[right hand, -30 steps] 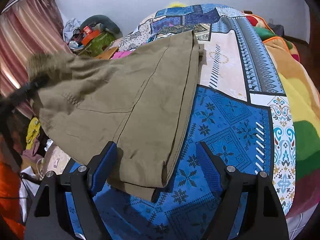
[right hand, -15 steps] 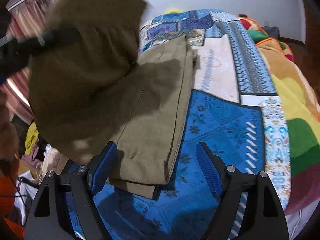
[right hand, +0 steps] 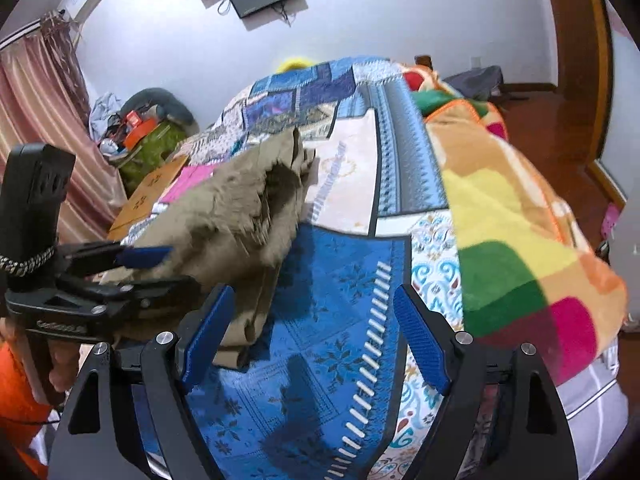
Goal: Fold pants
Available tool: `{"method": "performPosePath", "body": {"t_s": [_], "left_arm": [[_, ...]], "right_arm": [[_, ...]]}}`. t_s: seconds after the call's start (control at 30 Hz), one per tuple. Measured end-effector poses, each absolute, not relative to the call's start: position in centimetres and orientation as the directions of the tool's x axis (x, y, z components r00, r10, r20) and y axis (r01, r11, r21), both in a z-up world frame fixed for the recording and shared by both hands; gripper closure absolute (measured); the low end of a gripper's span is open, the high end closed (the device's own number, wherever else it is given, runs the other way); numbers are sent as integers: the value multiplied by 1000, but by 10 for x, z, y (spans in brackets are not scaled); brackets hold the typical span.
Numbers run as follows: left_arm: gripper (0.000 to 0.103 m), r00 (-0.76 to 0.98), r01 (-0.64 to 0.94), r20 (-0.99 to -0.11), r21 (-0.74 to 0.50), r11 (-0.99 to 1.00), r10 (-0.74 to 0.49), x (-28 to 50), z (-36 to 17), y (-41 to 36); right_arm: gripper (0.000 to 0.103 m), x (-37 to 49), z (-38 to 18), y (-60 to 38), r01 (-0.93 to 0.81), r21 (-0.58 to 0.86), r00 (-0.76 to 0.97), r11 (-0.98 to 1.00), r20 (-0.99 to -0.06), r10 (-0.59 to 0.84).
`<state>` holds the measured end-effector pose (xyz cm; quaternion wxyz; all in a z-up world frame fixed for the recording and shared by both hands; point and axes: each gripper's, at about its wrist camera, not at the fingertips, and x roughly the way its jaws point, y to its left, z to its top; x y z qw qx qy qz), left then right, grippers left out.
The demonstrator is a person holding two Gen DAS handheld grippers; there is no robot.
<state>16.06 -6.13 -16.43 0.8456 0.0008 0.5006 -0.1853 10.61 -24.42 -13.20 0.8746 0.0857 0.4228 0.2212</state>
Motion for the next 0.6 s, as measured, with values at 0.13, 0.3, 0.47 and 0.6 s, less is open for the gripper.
{"method": "performPosePath", "body": {"t_s": [0.13,0.3,0.47,0.6], "left_arm": [[24,505,273,-814,-163,948,-285,161,-141,-34],[20,567,144,-812,-65,987,-136,170,-144,12],[19,492,88,-868,-26,996,-66,170,-188,40],[18,484,77,-866,-98,992,-123,162,-202,51]], "right_arm": [[24,111,-118,-237,-332,344,571,878,-668,477],[24,118,-107,-211,-397,338,561,853,-646,518],[24,124,-117,-184,-435,343,529,832,-651,545],[24,126,-137,-173,-422,347,488,837,-692,533]]}}
